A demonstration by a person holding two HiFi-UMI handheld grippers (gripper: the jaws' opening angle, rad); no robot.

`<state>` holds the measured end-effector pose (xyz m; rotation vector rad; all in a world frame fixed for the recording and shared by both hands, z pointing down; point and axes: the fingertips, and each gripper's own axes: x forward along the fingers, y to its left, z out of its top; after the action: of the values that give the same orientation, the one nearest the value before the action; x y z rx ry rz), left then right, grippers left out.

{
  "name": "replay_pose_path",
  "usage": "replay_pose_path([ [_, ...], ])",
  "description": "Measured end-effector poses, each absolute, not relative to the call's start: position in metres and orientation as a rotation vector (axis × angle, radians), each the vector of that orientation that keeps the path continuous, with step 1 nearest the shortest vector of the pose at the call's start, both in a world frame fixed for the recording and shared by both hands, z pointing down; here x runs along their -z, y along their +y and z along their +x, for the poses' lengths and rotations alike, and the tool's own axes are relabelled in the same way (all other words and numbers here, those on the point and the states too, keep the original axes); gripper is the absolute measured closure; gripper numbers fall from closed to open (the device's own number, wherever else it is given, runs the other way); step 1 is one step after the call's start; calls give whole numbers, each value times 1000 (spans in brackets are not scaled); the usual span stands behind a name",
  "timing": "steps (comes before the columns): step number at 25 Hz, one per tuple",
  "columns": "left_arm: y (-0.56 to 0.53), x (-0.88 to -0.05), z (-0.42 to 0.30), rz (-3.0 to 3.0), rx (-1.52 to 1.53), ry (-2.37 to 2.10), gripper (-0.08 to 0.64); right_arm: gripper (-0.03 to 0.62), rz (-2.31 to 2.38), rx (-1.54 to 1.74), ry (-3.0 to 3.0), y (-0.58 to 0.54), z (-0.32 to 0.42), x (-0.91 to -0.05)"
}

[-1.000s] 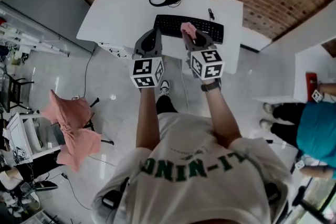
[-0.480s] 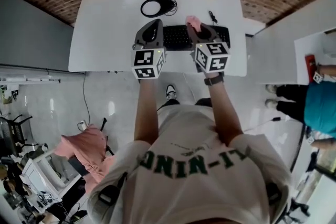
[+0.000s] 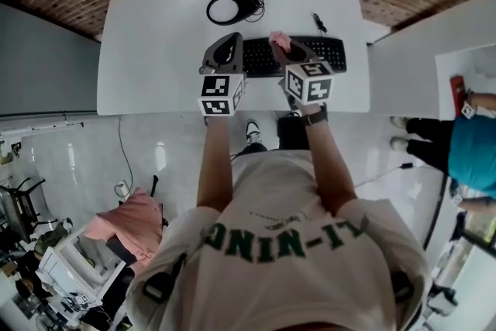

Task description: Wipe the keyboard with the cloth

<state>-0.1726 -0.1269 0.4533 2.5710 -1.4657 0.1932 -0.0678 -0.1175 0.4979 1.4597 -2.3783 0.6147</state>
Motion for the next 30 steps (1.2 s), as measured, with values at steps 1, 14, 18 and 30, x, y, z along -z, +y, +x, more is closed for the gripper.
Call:
replay_pose_path([
  [1,-129,-460,-174,2563,-197,-1462,568,537,1443,-629,-2369,-120,-70,-505],
  [14,-149,-511,-190,2453,-228,-1494,568,537,1210,-844,-2269,-158,-101,-607],
  [18,-152,-523,-201,2398,-234,-1542,568,537,1090,-929,-2248,-168,-124,-638],
  [30,-154,-551,-228,2259,-244,-1616,568,537,909,-1314,-2007,-193,-170,-715],
])
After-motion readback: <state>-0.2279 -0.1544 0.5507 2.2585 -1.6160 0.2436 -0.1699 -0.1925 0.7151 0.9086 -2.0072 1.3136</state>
